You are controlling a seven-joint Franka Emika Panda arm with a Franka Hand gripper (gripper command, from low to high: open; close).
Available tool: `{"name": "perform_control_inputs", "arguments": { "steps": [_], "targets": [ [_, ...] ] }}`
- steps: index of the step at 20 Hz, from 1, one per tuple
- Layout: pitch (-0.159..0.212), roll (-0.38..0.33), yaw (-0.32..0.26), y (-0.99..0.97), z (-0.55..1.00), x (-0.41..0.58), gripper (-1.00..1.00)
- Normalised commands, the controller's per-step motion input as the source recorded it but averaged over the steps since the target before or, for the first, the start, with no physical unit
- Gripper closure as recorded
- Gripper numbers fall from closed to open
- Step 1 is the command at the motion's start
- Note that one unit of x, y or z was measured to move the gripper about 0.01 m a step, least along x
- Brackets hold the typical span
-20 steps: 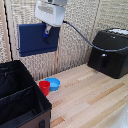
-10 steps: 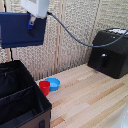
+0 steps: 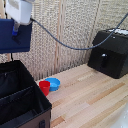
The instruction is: Discover the targeted book and set your gripper to the appropriate amplitude. Smoothly guide your gripper in the direction of the book and snatch it firmly. Search for the back section of the caddy. Move the held book towards the back section and lightly deposit it inside.
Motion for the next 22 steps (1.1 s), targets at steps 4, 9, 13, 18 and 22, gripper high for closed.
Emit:
{"name": "perform_control_inputs", "arguments": {
  "steps": [4,9,13,18,22],
  "targets": [
    [0.046,-0.115,0.001,0.88,-0.19,0.189,1.0],
    [-0.01,-0.246,0.091,0.28,-0.11,0.358,1.0],
    [-0.02,-0.311,0.149,0.02,0.0,0.285,1.0],
    [0.0,-0.114,0.072,0.16,0.0,0.152,-1.0],
    [0.003,-0.01,0.011,-0.08,0.21,0.061,-1.0]
  ]
}}
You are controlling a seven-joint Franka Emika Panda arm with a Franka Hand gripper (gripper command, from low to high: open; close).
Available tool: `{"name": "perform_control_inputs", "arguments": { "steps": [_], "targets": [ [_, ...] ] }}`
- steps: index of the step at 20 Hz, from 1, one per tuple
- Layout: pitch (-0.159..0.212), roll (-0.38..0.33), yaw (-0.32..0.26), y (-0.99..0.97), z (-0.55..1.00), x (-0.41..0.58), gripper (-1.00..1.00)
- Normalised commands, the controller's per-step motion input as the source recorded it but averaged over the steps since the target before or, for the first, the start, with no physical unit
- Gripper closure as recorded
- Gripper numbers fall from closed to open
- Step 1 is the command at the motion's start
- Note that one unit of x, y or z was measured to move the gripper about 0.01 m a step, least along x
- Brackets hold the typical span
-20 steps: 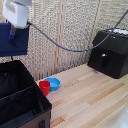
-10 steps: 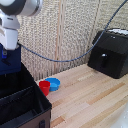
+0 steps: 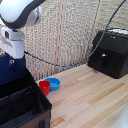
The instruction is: Discover the targeted book and set your gripper to the appropriate amplitude. Smoothly guide your gripper in the direction of the book and snatch it firmly. Search for the back section of the caddy. Move the held book towards the back section and lightly deposit it inside.
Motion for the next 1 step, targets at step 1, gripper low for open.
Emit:
{"name": "perform_control_inputs", "arguments": {
  "steps": [1],
  "targets": [
    [0.013,0.036,0.09,-0.29,0.3,0.077,-1.0]
  ]
}}
